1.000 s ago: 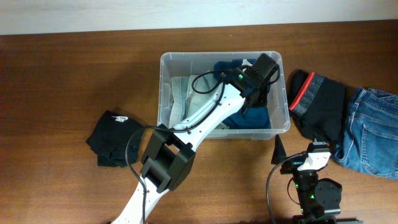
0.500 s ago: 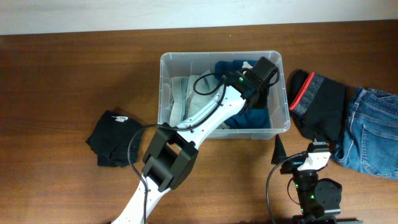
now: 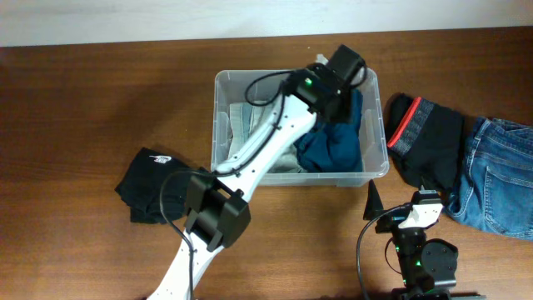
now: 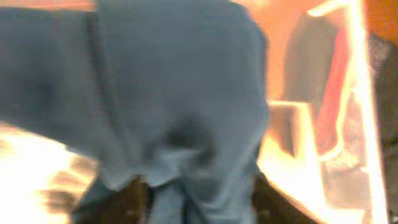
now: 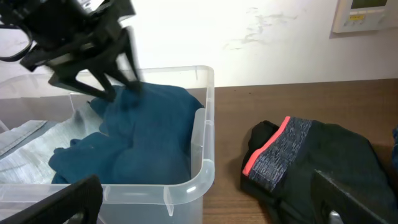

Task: Pack container
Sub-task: 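Lower the teal shirt into the container's right side and release, then push and tuck the teal shirt down inside the container with the left gripper, then move the left gripper over the black Nike shirt on the left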

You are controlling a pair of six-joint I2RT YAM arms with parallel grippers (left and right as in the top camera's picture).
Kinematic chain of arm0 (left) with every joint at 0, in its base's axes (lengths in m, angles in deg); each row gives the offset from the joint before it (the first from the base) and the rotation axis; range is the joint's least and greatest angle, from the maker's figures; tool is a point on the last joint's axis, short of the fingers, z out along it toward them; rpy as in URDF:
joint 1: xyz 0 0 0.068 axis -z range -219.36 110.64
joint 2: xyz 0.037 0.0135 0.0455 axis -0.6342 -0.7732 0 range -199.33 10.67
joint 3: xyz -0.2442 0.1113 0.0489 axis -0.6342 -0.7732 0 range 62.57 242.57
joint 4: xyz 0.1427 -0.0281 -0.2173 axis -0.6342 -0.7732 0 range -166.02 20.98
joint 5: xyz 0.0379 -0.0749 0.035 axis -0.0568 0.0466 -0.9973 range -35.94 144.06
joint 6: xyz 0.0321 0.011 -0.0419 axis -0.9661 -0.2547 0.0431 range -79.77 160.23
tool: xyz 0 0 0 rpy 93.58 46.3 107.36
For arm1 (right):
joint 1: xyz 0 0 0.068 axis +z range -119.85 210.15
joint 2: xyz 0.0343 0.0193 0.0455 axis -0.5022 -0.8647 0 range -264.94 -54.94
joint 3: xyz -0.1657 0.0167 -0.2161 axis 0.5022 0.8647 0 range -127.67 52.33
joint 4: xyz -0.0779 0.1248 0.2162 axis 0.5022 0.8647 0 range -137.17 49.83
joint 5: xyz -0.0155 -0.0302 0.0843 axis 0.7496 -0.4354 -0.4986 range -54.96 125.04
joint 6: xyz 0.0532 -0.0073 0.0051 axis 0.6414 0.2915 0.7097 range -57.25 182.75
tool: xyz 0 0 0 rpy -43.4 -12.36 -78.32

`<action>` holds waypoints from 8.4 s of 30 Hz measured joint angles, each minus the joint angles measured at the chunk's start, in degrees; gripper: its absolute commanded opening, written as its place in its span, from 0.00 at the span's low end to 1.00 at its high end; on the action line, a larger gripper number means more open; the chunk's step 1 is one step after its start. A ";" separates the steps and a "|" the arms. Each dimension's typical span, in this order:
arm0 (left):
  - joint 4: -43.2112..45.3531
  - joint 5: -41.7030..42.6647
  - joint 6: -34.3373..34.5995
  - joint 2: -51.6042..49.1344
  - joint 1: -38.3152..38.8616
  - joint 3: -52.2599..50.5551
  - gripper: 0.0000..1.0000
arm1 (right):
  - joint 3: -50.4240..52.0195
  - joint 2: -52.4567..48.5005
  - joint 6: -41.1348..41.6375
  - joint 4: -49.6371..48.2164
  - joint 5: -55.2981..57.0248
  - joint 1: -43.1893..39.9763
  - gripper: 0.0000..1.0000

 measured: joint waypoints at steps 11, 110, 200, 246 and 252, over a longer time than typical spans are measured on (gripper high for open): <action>-1.18 -3.37 -0.22 -0.04 -0.57 -0.07 0.01 | 0.00 0.00 -0.02 0.00 0.00 0.00 0.99; 16.52 -5.44 -1.40 -5.27 2.38 -7.17 0.01 | 0.00 0.00 0.00 0.02 0.00 0.00 0.98; -23.93 9.18 -25.97 9.07 10.45 -11.21 0.00 | 0.00 0.00 0.00 0.02 0.00 0.00 0.98; -27.41 6.01 -23.69 21.79 -27.26 -6.32 0.99 | 0.00 0.00 0.02 0.02 0.00 0.00 0.98; -33.90 5.81 -22.84 21.77 -41.57 -6.36 0.99 | 0.00 0.00 0.00 0.02 0.00 0.00 0.98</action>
